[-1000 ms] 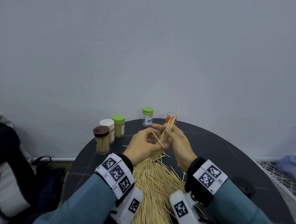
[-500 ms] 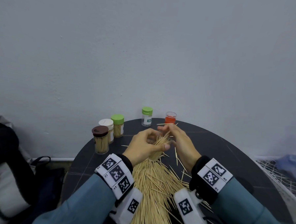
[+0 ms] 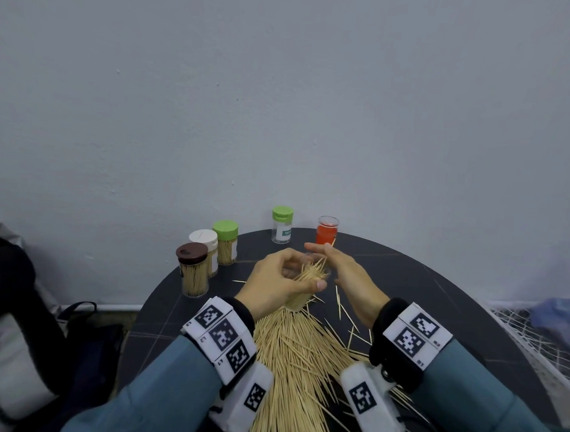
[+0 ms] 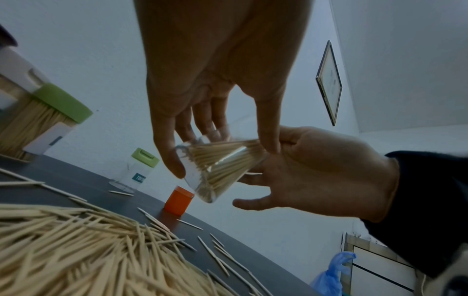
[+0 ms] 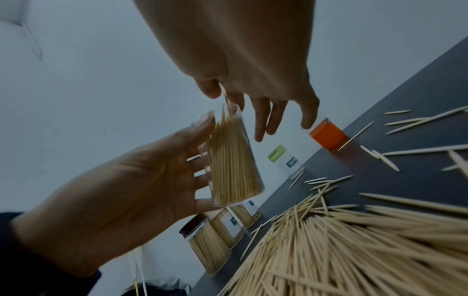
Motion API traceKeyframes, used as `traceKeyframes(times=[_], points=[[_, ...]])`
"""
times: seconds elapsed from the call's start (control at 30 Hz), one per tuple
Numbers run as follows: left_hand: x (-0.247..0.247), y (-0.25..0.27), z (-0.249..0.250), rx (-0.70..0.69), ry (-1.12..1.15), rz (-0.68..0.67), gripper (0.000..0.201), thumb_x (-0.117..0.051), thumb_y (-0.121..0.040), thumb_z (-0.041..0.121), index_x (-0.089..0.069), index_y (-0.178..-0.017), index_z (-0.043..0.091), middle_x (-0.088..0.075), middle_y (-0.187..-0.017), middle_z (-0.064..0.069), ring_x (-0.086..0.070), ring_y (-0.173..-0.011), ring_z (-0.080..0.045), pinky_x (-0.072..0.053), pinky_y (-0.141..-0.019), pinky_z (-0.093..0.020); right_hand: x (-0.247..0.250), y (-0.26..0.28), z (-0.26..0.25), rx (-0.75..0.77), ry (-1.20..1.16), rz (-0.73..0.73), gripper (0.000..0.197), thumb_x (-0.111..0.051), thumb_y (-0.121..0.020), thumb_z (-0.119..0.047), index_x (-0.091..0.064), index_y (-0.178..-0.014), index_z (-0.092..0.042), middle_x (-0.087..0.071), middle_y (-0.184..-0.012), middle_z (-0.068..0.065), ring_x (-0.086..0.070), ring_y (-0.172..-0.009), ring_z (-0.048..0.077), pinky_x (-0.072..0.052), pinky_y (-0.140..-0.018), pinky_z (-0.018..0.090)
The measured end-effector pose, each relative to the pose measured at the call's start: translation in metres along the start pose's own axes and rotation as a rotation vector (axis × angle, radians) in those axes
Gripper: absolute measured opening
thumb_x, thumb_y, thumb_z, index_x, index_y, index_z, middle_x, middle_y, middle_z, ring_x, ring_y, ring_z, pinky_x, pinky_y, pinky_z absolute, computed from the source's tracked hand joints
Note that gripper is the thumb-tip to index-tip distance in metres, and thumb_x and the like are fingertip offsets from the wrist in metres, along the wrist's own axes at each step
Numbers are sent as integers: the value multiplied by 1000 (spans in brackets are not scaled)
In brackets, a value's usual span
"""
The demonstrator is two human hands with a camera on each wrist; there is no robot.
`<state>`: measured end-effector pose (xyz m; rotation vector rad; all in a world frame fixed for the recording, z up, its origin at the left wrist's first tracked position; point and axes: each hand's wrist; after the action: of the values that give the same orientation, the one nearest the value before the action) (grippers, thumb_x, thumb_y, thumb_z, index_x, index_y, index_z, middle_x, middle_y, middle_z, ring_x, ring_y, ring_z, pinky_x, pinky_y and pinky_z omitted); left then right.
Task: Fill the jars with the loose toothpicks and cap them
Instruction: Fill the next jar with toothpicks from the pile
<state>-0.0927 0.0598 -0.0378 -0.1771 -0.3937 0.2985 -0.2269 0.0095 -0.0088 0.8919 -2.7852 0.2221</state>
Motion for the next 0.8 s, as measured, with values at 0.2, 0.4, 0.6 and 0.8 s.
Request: traceKeyframes(times=[0.2,0.4,0.6,0.8], points=[[0,1,1,3,4,-13,54,-81,-69,32,-61,-117,17,-66,-110,2,-62,-103,-12,-50,-90,-30,1,-4,4,16,-39,9,43,-20,-103,-29,-52,-131,-22,-51,-131,0,-43,-112,4,-32,-85,13],[0,-1,-1,9,9,-1,53,-82,-67,33,-63,-115,18,-67,-109,1,-63,-102,-14,-50,-92,-31,0,-9,17,214,-71,109,30,-40,-97,-3,-57,-120,-12,-60,-120,2,-55,-112,9,-45,-88,11],[-1,-1,-1,16,-12,-13,52,-82,-69,31,-62,-115,17,-67,-107,2,-63,-100,-11,-48,-84,-21,9,-13,13,333,17,143,21,-53,-91,-2,-66,-98,-15,-71,-97,1,-66,-95,6,-52,-81,19],[3,-4,-2,42,14,58,51,-81,-69,34,-63,-114,16,-65,-109,-1,-61,-100,-14,-49,-84,-26,14,-7,17,265,168,195,29,-50,-89,-3,-75,-88,-19,-68,-107,-8,-57,-102,-1,-38,-80,0]])
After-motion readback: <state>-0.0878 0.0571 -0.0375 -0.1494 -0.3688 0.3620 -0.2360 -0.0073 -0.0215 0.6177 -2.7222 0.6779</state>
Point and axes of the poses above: each hand's wrist, its own y-axis away from the middle knuckle, its own x-axis out of the back of the hand, z = x × y
